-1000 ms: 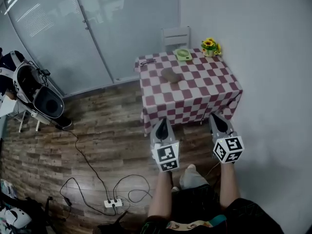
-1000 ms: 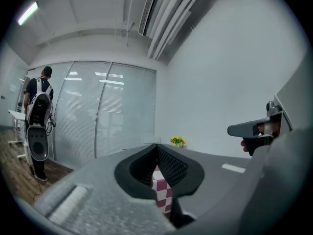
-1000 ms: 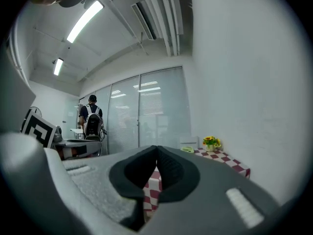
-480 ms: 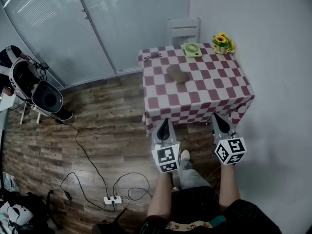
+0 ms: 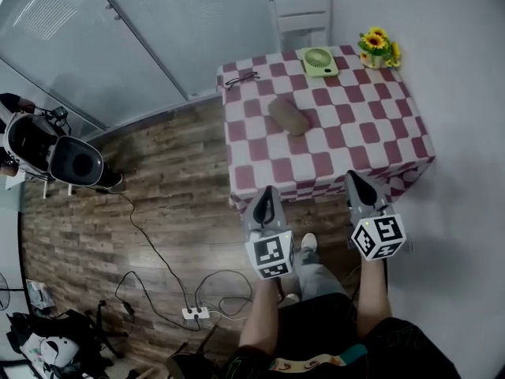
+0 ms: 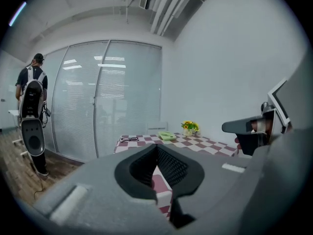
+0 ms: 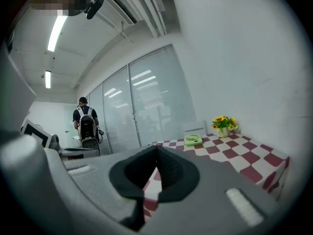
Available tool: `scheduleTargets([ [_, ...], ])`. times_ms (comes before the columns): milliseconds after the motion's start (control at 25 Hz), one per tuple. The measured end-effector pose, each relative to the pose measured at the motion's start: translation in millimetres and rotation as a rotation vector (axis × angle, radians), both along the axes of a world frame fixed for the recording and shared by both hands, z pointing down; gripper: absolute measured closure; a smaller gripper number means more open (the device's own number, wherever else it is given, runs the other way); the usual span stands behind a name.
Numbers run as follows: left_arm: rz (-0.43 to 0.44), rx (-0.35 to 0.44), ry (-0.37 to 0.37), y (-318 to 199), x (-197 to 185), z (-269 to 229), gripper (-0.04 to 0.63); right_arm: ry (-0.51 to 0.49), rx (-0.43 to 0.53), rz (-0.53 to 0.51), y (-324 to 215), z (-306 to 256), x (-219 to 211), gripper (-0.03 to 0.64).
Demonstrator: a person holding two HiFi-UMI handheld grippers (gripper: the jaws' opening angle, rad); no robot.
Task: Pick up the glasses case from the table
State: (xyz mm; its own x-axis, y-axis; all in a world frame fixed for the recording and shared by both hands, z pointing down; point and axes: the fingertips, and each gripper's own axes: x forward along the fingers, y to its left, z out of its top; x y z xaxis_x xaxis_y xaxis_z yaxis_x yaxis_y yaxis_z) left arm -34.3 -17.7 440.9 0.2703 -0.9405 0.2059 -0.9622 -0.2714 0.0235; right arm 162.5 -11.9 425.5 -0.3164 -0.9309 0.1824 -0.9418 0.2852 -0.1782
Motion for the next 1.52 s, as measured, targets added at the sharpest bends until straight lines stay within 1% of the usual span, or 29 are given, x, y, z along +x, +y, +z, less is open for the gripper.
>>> scheduleTargets([
  [200, 0.003, -0.038, -0.019, -48, 15, 2, 0.584, -0.032, -0.016, 0.016, -52, 7, 20, 0.614],
  [360, 0.007, -0.031, -0.044, -80, 32, -4, 0.584, -0.049, -0.013, 0.018, -86, 6, 36, 0.614],
  [520, 0.02, -0.016, -0.052, -101, 47, -9, 0.584, -0.055, -0.014, 0.019, -109, 8, 47, 0.614],
  [680, 0.005, -0.016, -0.062, -115, 47, -8, 0.584, -0.048, -0.015, -0.002, -130, 9, 46, 0.614],
  [800, -0.016, -0.022, -0.065, -124, 36, -5, 0.584, -0.039, -0.015, -0.02, -144, 9, 39, 0.614],
  [1000, -0.051, -0.046, -0.048, -148, 17, 7, 0.584, 0.007, -0.026, -0.05, -168, 14, 23, 0.614],
  [1200, -0.042, -0.058, -0.012, -185, 21, 19, 0.584, 0.095, -0.042, -0.077, -200, 15, 16, 0.614],
  [1320, -0.036, -0.066, -0.004, -207, 19, 22, 0.584, 0.135, -0.043, -0.09, -220, 10, 8, 0.614],
  [1400, -0.045, -0.078, 0.004, -218, 15, 25, 0.584, 0.155, -0.063, -0.105, -232, 13, 1, 0.614],
  [1520, -0.063, -0.121, 0.007, -226, 4, 39, 0.584, 0.169, -0.107, -0.135, -245, 28, -12, 0.614],
])
